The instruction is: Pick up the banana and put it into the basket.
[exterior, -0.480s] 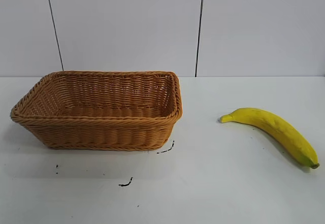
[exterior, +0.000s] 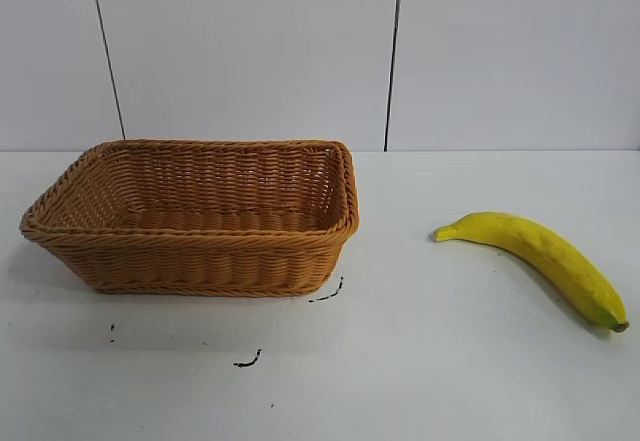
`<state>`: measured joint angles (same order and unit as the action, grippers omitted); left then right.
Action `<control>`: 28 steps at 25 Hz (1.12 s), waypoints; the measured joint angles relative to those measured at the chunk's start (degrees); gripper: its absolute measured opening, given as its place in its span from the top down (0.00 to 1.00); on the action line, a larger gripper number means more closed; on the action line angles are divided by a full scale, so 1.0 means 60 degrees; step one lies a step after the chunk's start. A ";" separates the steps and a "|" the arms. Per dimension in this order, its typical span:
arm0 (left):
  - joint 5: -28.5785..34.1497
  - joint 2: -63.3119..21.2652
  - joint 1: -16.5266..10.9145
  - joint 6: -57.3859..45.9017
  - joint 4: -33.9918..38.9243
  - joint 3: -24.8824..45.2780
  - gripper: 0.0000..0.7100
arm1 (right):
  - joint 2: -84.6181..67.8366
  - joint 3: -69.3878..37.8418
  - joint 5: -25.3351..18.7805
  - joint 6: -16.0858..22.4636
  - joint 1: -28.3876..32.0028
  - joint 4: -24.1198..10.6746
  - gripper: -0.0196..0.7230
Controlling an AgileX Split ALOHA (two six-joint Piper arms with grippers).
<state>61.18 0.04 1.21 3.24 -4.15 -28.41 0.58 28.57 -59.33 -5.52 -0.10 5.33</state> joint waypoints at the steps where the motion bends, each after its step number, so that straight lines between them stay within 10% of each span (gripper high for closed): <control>1: 0.0000 0.0000 0.0000 0.0000 0.0000 0.0000 0.03 | 0.0196 0.0055 -0.0012 0.0057 0.0000 0.0000 0.05; 17: 0.0000 0.0000 0.0000 0.0000 0.0000 0.0000 0.03 | 0.9451 0.4468 -0.0635 0.0408 0.0000 0.0050 0.05; 28: 0.0000 0.0000 0.0000 0.0000 0.0000 0.0000 0.03 | 1.5249 0.7637 -0.1266 -0.0727 0.0000 0.0050 0.05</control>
<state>61.18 0.04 1.21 3.24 -4.15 -28.41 92.07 74.39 -66.93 -9.88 -0.10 5.64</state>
